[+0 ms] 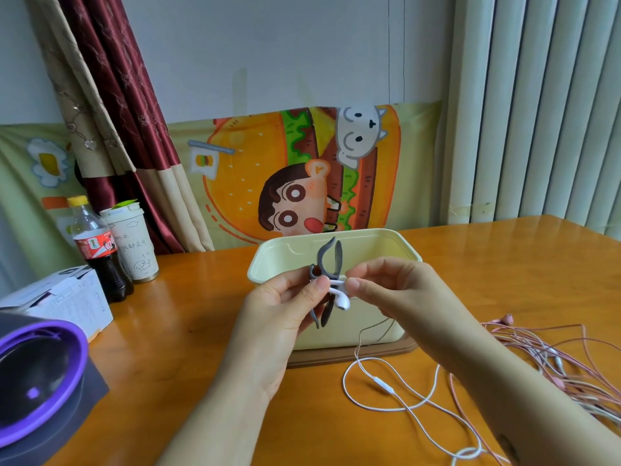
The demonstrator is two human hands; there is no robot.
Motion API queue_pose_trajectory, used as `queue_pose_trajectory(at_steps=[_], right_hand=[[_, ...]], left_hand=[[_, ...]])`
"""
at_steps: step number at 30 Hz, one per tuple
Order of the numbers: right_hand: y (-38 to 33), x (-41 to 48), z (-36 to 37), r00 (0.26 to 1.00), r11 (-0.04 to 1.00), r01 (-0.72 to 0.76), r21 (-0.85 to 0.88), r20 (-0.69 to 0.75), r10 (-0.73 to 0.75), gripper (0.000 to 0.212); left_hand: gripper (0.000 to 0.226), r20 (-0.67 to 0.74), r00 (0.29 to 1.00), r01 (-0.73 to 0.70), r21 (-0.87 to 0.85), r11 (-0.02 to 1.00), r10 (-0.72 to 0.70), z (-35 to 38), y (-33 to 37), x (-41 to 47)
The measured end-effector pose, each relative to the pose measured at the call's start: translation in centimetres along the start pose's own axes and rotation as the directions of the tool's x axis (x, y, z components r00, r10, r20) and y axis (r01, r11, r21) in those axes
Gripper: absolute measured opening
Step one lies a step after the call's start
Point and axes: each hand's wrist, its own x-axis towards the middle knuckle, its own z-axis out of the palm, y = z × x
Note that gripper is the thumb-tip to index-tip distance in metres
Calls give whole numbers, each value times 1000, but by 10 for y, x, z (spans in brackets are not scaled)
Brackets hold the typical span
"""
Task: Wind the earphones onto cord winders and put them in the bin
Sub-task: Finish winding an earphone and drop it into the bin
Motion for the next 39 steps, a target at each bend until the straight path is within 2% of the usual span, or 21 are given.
queue_pose_trajectory(at_steps=[3, 9, 12, 21, 27, 33, 36, 39], right_hand=[[0, 1, -1, 997, 996, 40, -78, -64, -45, 11], [0, -2, 9, 981, 983, 141, -118, -120, -155, 7], [0, -4, 10, 971, 977, 172, -126, -144, -189, 24], [-7, -4, 5, 989, 976, 148, -156, 24, -147, 30], [-6, -4, 8, 975, 942, 190, -278, -62, -215, 28], [-3, -3, 8, 968, 931, 215, -294, -58, -242, 32], [-2, -2, 5, 969, 938, 231, -257, -20, -244, 24], [0, -1, 4, 970, 945, 221, -242, -43, -238, 16]], left_hand=[[40, 5, 1000, -4, -8, 1000, 4, 1, 0, 0], [45, -24, 1000, -9, -39, 999, 8, 0, -1, 0], [47, -68, 997, -29, -53, 998, 25, 1, -1, 1], [42, -93, 995, -38, -92, 995, 29, 5, -2, 0], [35, -62, 998, -11, -141, 990, 2, 9, -1, -2], [24, -56, 998, 14, -188, 982, -25, 12, -1, -5], [20, -41, 999, 22, -216, 976, -31, 11, 3, -4], [21, -62, 997, 33, -232, 972, -49, 11, 2, -4]])
